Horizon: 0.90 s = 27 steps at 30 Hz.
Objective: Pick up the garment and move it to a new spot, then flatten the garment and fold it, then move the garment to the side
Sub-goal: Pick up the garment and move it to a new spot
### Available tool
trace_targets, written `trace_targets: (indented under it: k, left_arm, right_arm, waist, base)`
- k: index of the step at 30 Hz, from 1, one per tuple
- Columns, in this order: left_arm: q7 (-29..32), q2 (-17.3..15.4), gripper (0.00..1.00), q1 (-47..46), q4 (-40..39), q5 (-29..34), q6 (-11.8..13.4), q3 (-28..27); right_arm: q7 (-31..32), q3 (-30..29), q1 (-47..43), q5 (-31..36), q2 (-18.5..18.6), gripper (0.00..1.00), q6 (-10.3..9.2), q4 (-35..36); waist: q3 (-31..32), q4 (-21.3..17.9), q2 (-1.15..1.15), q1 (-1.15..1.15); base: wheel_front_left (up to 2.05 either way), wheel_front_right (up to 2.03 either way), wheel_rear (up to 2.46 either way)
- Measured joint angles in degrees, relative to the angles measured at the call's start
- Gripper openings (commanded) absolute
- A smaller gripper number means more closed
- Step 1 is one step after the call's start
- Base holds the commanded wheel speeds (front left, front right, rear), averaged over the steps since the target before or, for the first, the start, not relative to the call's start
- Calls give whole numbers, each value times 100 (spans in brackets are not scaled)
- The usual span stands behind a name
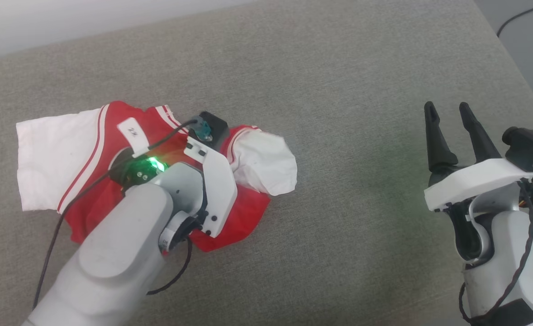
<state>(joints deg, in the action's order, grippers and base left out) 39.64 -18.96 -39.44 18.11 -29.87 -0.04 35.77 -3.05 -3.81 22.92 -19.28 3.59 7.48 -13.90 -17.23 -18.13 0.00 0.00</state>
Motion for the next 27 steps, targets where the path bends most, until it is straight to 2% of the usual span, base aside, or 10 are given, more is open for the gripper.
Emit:
trace_targets:
  k: [4, 5, 7, 8, 12, 19, 22, 27]
  left_arm:
    - [-65, 138, 0, -97, 404, 19, -155, 120]
    - [-76, 167, 22, -133, 483, 19, -194, 146]
    - [-93, 214, 42, -213, 622, 13, -312, 196]
    - [-97, 249, 100, -236, 672, -27, -350, 201]
    - [-142, 319, 100, -346, 781, -234, -470, 158]
    - [-638, 257, 100, -509, 584, -325, -479, -97]
    - [-858, 105, 100, -413, 453, -410, -467, -238]
    - [-1423, -196, 100, -121, 223, -450, -244, -613]
  right_arm:
    - [-30, 31, 76, -1, -3, 100, 0, -86]
    - [-45, 32, 90, 0, -2, 100, 0, -97]
    - [-48, 34, 91, 2, 3, 100, 0, -130]
    - [-48, 33, 91, 13, 10, 100, 0, -133]
    - [-34, 40, 90, 42, 52, 100, 0, -163]
    - [37, -11, -37, 56, 229, 100, 0, -225]
    - [74, -30, -137, 62, 246, 100, 0, -181]
    - [176, -129, -331, 78, 292, 100, 0, -111]
  waist:
    - [-11, 62, 0, 0]
    - [-5, 84, 0, 0]
    - [23, 132, 0, 0]
    - [43, 157, 0, 0]
    - [178, 265, 0, 0]
    - [530, 532, 0, 0]
    - [702, 659, 0, 0]
    - [950, 906, 0, 0]
  base:
    - [0, 0, 0]
    - [0, 0, 0]
    - [0, 0, 0]
    - [0, 0, 0]
    - [0, 0, 0]
    - [0, 0, 0]
    - [0, 0, 0]
    - [0, 0, 0]
